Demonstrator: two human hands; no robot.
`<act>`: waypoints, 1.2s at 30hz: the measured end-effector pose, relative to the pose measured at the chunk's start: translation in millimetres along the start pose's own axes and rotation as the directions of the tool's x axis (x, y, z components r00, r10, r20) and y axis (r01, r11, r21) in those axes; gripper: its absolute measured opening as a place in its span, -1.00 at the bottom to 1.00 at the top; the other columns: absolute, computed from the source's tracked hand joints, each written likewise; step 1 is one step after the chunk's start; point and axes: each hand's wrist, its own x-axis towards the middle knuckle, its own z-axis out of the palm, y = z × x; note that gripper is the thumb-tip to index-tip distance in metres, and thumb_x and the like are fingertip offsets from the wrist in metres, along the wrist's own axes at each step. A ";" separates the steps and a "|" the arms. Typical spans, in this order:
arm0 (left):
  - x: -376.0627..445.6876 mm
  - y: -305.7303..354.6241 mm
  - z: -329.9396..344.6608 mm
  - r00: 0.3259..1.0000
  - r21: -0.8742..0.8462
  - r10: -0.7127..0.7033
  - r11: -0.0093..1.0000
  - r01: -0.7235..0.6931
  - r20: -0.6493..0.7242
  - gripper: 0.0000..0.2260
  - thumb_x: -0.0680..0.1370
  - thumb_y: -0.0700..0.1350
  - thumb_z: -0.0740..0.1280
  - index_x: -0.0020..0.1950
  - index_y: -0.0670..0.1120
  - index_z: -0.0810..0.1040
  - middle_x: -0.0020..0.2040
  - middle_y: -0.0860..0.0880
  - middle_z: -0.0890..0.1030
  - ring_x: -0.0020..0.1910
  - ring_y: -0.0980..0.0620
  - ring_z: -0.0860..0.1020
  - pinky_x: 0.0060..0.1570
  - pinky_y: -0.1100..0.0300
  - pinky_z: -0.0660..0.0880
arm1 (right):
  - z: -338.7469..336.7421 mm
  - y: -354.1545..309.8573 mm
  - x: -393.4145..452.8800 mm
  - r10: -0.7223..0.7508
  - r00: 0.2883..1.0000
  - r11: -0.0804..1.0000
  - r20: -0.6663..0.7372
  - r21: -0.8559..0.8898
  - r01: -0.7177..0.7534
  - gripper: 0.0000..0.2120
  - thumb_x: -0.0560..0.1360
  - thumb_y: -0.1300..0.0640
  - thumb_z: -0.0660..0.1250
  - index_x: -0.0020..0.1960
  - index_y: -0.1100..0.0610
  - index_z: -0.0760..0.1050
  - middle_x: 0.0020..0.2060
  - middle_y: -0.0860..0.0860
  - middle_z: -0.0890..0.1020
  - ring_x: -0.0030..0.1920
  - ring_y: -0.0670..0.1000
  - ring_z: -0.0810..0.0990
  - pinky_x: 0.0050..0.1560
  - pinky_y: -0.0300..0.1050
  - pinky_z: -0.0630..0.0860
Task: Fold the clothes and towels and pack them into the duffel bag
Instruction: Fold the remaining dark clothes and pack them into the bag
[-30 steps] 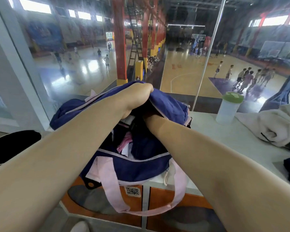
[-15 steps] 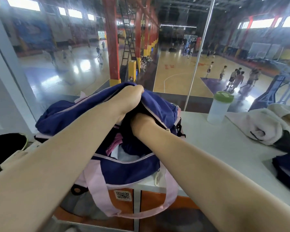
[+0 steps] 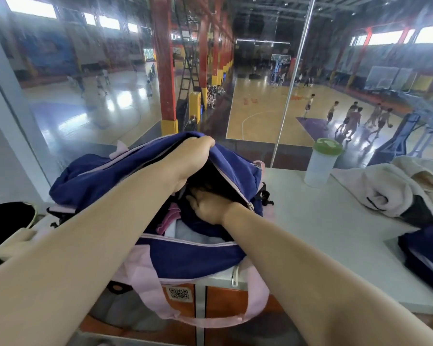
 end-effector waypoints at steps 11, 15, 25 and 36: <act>-4.8 6.1 1.2 0.994 0.066 -0.034 0.997 0.028 0.100 -0.69 0.59 0.15 0.18 -0.04 -0.02 0.60 0.07 -0.07 0.64 0.11 -0.07 0.57 0.31 -0.05 0.40 | -45.9 -20.2 -31.2 0.055 0.997 0.959 0.056 -0.282 -0.038 -0.41 0.62 -0.13 0.02 0.57 0.10 0.04 0.50 0.14 0.23 0.48 0.16 0.21 0.46 0.02 0.13; -26.6 -4.3 13.9 0.994 0.120 -0.092 0.989 0.084 0.063 -0.67 0.57 0.20 0.19 0.11 -0.01 0.55 0.19 -0.02 0.56 0.19 -0.07 0.50 0.33 -0.02 0.34 | -52.5 -29.2 -67.7 0.044 0.998 0.943 0.034 -0.333 -0.031 -0.44 0.62 -0.16 -0.01 0.54 0.08 0.12 0.45 0.16 0.32 0.42 0.19 0.30 0.42 0.07 0.20; -94.7 -31.9 40.9 0.993 0.411 -0.099 0.910 0.064 0.065 -0.34 0.46 0.25 0.10 0.49 -0.04 0.31 0.43 -0.09 0.41 0.35 -0.11 0.40 0.36 -0.05 0.29 | -50.9 -18.2 -171.1 0.001 0.988 0.956 -0.157 -0.290 -0.047 -0.51 0.59 -0.15 0.07 0.38 0.12 0.37 0.34 0.10 0.47 0.37 0.16 0.35 0.41 0.13 0.19; -147.6 -60.4 145.9 0.943 0.485 0.322 0.840 -0.242 -0.086 -0.61 0.57 0.02 0.22 0.36 -0.08 0.42 0.32 -0.10 0.50 0.29 -0.13 0.44 0.28 -0.09 0.40 | -62.8 56.6 -288.4 0.248 0.931 0.951 -0.267 -0.118 -0.287 -0.51 0.62 -0.10 0.08 0.49 0.09 0.24 0.45 0.04 0.35 0.47 0.09 0.25 0.49 0.04 0.10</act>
